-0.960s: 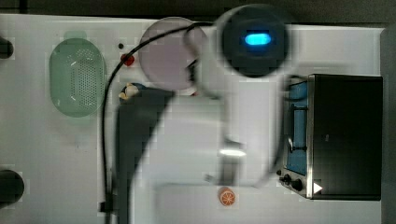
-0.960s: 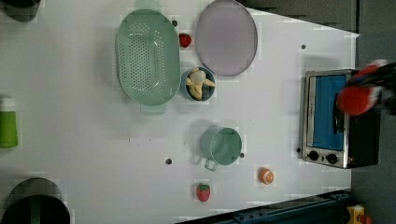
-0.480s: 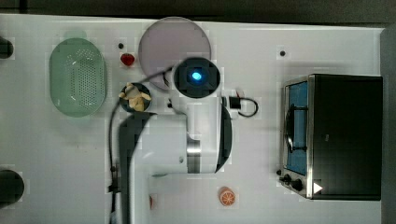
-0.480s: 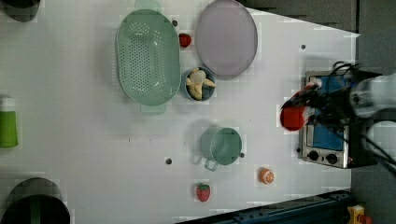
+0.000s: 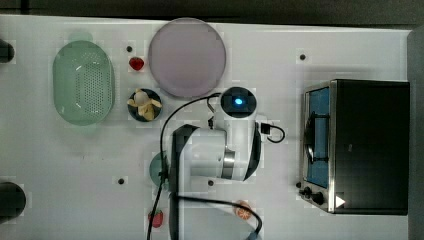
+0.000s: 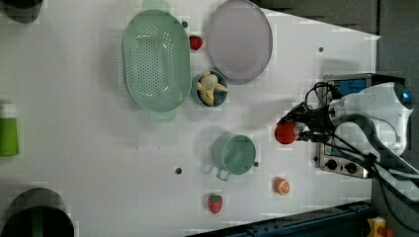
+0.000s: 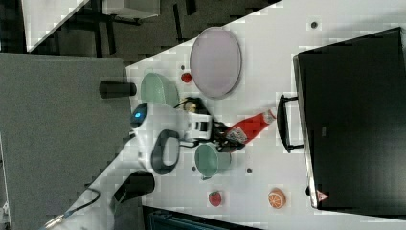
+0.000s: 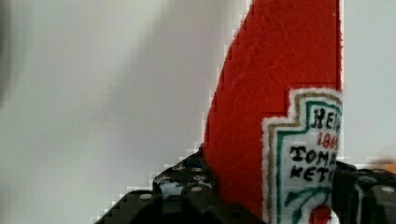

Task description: Pick Ketchup from oven and place it on table.

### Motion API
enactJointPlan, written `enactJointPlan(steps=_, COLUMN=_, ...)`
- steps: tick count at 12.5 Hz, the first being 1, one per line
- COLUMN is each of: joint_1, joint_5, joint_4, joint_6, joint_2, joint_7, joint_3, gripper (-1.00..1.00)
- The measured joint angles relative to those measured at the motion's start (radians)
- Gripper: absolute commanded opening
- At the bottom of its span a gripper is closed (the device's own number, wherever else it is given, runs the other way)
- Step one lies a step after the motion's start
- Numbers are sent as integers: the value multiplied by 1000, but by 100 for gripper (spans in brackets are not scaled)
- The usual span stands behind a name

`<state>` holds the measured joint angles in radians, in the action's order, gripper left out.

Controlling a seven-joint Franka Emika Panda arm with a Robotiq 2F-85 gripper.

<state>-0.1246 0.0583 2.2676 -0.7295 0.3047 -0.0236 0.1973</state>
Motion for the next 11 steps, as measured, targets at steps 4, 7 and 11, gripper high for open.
enactJointPlan(steps=4, joint_1=25, joint_5=39, joint_4=6, joint_6=-162, joint_2=79, joint_7=-1, joint_3=-16, gripper=73)
enactJointPlan(steps=7, joint_1=28, joint_5=15, joint_4=-4, joint_6=-188, joint_2=91, joint_7=-2, joint_3=-20, gripper=100)
enactJointPlan(steps=11, joint_1=18, joint_5=22, joint_4=-25, joint_6=-77, joint_2=14, joint_7=-2, joint_3=-55, gripper=100)
